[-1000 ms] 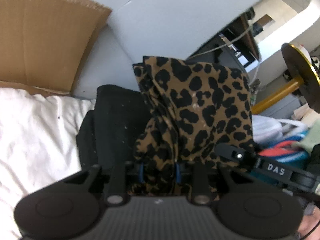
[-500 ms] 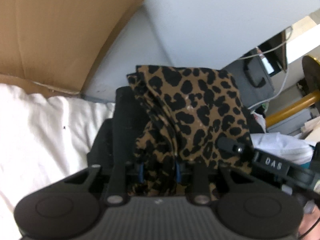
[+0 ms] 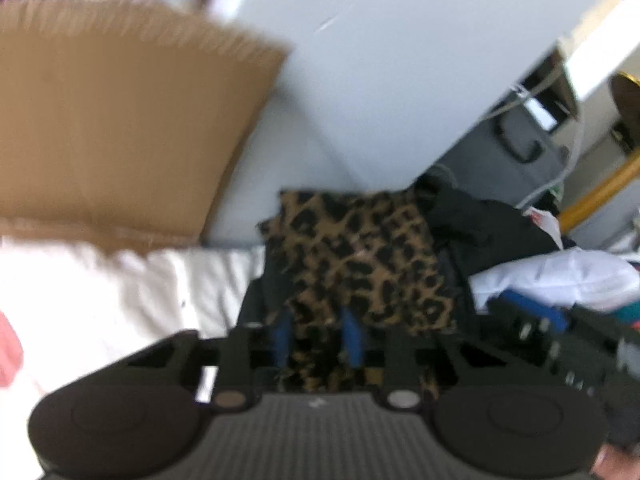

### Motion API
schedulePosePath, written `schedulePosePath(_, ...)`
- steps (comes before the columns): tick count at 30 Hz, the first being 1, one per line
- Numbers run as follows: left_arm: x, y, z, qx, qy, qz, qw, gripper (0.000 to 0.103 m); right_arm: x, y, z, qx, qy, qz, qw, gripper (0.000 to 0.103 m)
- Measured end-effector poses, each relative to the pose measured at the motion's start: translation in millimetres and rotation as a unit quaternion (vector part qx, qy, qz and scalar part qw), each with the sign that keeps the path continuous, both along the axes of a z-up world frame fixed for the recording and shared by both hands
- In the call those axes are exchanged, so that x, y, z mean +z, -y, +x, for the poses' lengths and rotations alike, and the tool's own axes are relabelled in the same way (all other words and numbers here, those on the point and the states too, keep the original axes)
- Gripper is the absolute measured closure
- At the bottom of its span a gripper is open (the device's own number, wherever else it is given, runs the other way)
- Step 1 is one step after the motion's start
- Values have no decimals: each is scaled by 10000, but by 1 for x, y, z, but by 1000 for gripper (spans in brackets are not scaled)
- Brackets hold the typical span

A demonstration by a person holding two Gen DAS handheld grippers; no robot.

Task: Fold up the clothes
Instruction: 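Carry the leopard shorts with both tools toward the clothes pile, then lower the leopard shorts onto the duvet beside the clothes pile with both tools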

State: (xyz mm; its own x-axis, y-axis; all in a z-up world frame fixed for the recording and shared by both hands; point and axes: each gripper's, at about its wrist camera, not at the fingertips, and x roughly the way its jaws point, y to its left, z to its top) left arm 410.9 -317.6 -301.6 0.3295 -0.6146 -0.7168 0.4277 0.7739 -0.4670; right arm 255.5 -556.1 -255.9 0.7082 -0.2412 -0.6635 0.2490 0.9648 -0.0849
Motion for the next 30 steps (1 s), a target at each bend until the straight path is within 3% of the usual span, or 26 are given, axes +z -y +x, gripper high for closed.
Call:
schedulePosePath(3, 13, 15, -6, -336, 222, -5, 9992, 85, -1, -13, -21, 134, 114, 300, 9994, 77)
schedulePosePath(8, 3, 44, -13, -761, 442, 207, 9959, 85, -26, -20, -49, 139, 306, 587, 9977, 77)
schedulePosePath(12, -19, 48, -8, -705, 382, 348, 9962, 86, -47, -18, -58, 45, 168, 667, 9976, 77)
schedulePosePath(15, -35, 47, -5, -781, 474, 552, 9943, 101, -57, -9, -62, 20, 120, 577, 9983, 77)
schedulePosePath(18, -44, 43, -3, -786, 531, 604, 9937, 100, -68, 0, -63, -43, 9, 531, 9986, 75)
schedulePosePath(21, -44, 41, -5, -803, 621, 616, 9929, 100, -81, 3, -68, -80, -182, 333, 9992, 70)
schedulePosePath(30, -27, 40, -21, -694, 1062, 967, 9872, 101, -95, 6, -94, -317, -579, 277, 9974, 69)
